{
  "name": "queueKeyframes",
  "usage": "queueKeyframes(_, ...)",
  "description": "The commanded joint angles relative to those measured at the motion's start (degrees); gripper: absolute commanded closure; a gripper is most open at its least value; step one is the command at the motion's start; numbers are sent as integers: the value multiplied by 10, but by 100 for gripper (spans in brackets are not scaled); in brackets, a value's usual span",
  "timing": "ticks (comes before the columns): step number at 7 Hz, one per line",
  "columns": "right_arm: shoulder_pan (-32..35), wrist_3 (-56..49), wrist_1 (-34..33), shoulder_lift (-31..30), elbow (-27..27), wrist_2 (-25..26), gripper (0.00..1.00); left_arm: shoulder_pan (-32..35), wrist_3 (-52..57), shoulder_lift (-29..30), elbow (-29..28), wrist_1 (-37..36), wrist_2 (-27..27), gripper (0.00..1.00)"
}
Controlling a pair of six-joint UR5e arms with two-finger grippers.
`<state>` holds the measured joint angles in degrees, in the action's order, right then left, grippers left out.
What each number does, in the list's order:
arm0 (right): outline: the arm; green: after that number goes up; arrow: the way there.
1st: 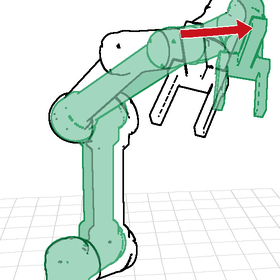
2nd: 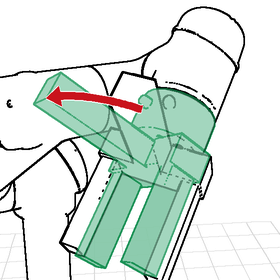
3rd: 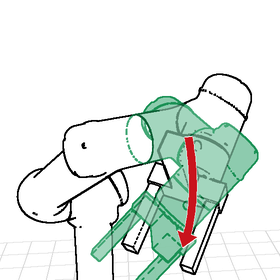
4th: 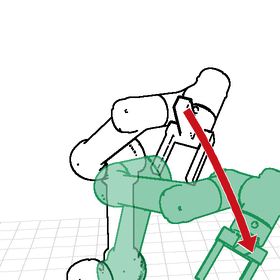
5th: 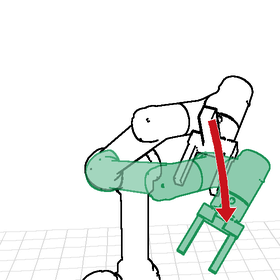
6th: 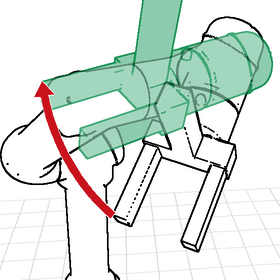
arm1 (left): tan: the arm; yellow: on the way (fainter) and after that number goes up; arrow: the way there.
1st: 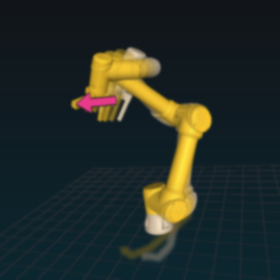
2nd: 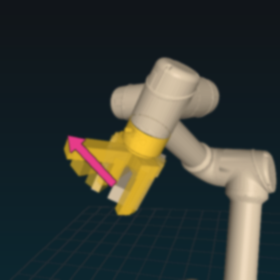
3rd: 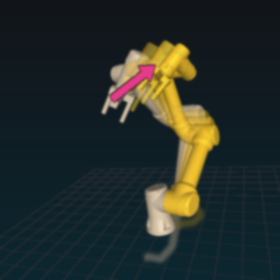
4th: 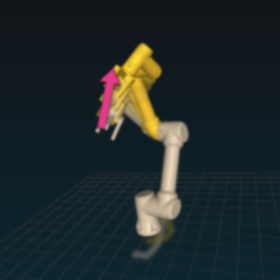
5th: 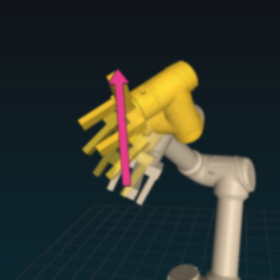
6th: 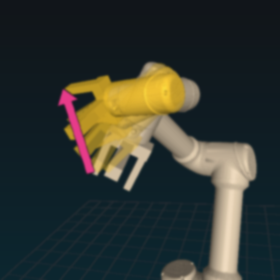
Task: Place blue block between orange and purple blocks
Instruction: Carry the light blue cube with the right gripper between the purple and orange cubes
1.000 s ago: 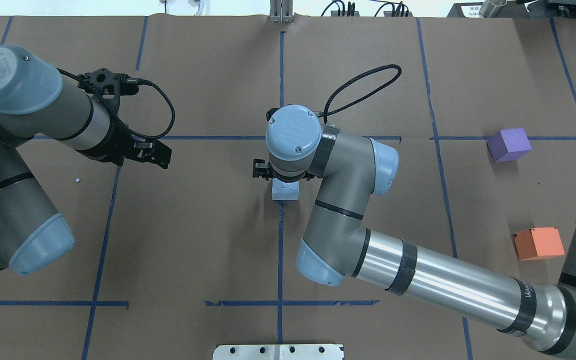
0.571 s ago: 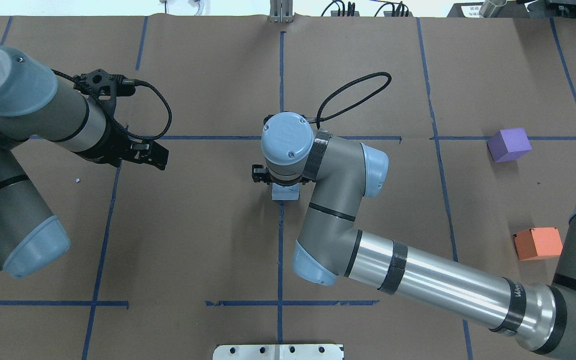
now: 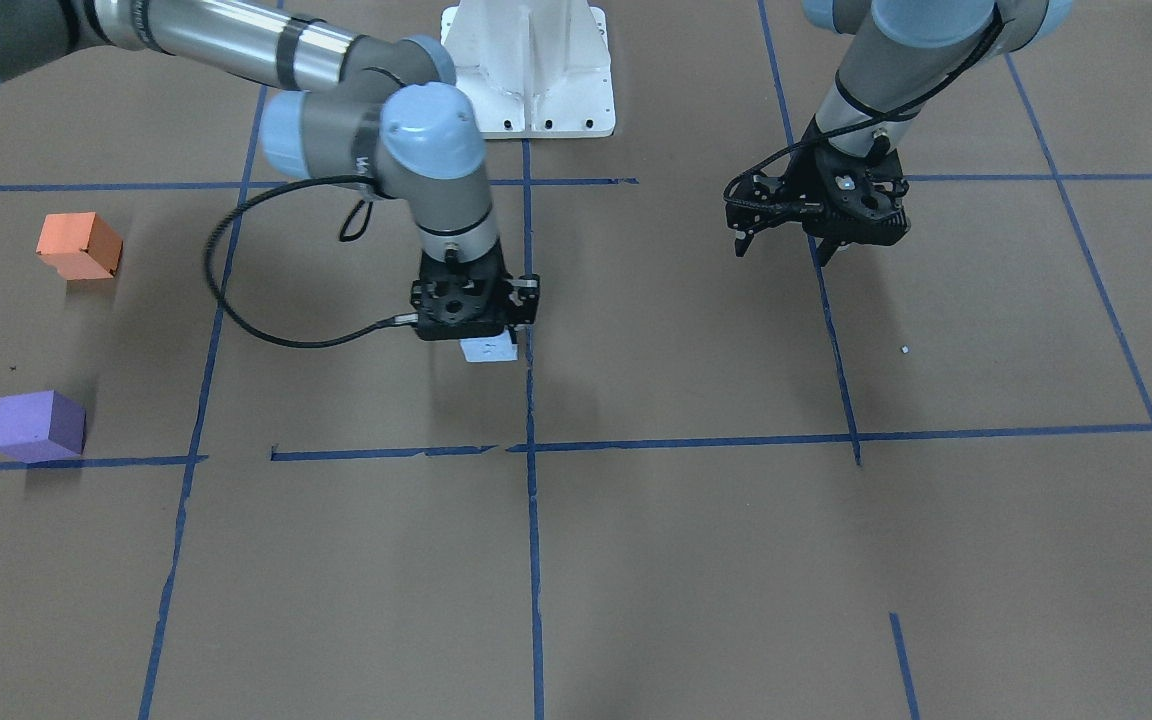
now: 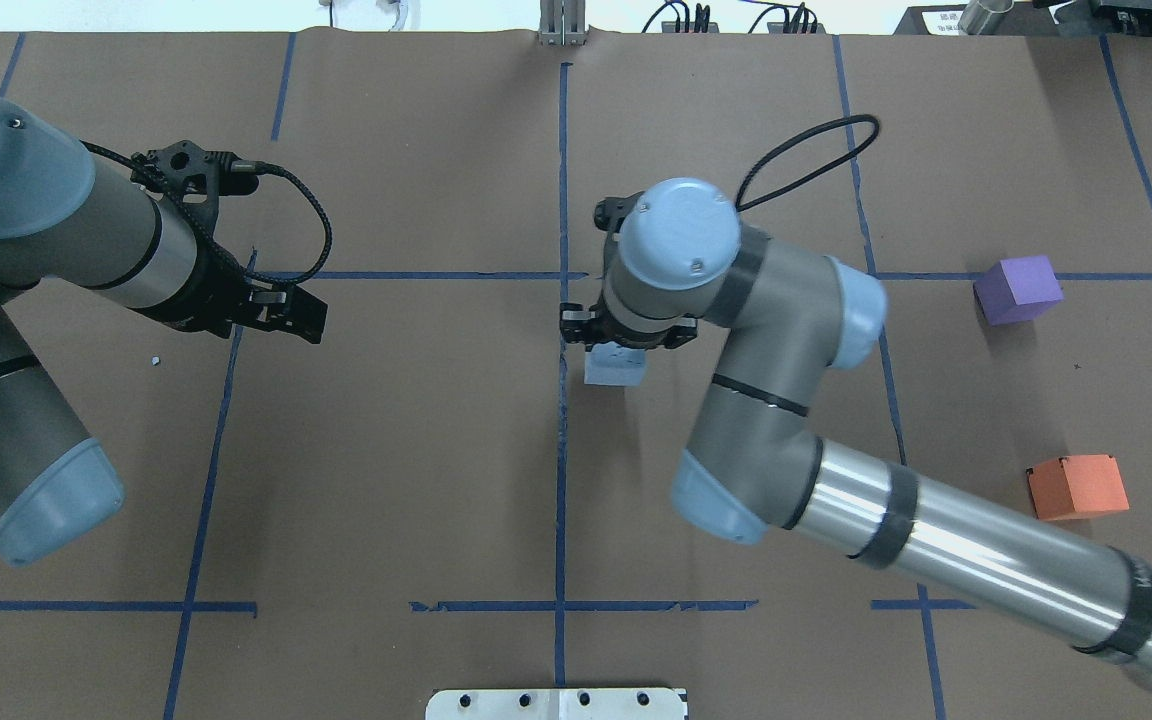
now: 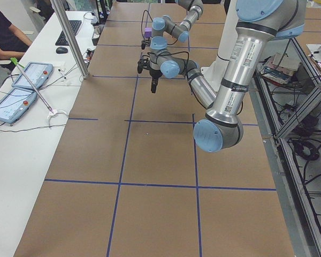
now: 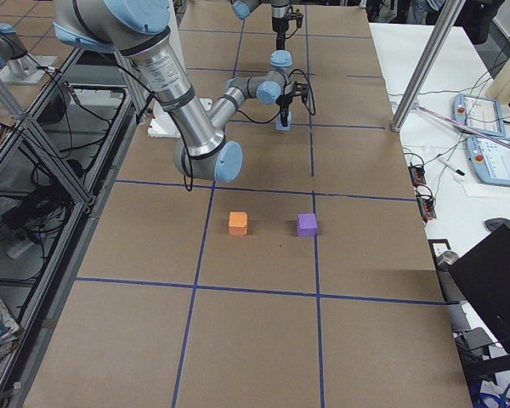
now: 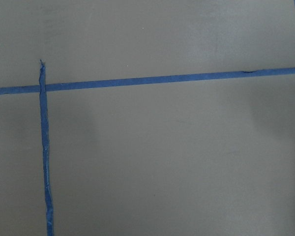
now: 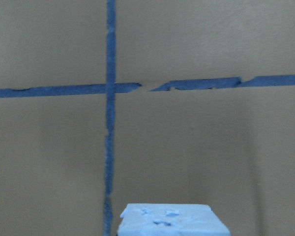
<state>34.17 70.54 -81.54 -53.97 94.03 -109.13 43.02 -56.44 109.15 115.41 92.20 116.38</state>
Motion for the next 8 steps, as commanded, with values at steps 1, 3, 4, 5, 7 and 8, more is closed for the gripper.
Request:
queueKeyframes(1,116,-99,7,-197,146,-106,96,0,-2,-17,12,0,0,0)
queueKeyframes(3,215,-273,21,-335,152,-150,95,0,-3,-24,21,0,0,0)
queueKeyframes(4,219,-287,22,-350,136,-151,95,0,-3,-24,21,0,0,0)
queueKeyframes(5,218,-285,22,-367,134,-151,93,0,-4,-24,21,0,0,0)
queueKeyframes(7,216,-282,22,-364,97,-150,89,0,-4,-24,24,-1,-1,0)
queueKeyframes(8,215,-280,38,-348,59,-150,89,0,-5,-24,24,-1,-1,0)
